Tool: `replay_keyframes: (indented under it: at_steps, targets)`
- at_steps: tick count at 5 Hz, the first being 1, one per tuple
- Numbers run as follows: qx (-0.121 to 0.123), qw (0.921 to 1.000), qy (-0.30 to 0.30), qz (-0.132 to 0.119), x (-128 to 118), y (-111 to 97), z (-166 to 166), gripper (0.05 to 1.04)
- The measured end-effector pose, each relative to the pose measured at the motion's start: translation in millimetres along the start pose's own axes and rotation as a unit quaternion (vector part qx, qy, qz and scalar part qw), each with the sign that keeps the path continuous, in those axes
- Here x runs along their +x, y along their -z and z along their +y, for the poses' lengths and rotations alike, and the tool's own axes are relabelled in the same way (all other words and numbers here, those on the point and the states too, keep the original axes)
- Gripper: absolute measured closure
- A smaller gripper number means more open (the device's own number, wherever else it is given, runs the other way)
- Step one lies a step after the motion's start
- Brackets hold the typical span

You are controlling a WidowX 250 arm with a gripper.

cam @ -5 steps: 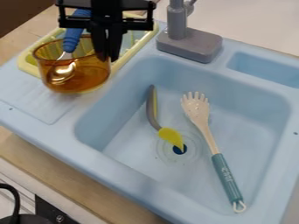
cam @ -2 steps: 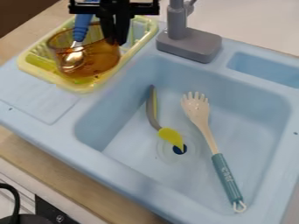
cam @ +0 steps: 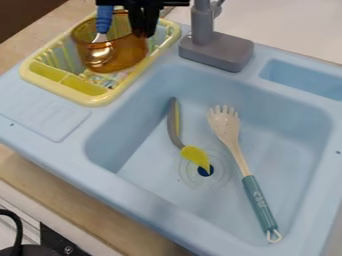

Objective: Moved the glass jar into the yellow basket

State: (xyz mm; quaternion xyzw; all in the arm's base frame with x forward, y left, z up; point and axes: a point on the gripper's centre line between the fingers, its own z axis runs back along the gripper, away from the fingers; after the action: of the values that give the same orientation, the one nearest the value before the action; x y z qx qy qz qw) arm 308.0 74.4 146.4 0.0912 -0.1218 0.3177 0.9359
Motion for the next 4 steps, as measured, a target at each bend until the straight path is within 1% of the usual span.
replay_keyframes:
  at_steps: [1,2,3,4]
  targets:
    - [-0.002,0.9997,-0.009,-0.022,13,6,-1,1.026]
    - [-0.001,0.9995,-0.023,-0.022,21,19,-1,1.026]
    - [0.005,0.9992,-0.040,-0.006,20,32,0,1.026]
    - [0.009,0.9979,-0.064,0.007,21,39,0,1.026]
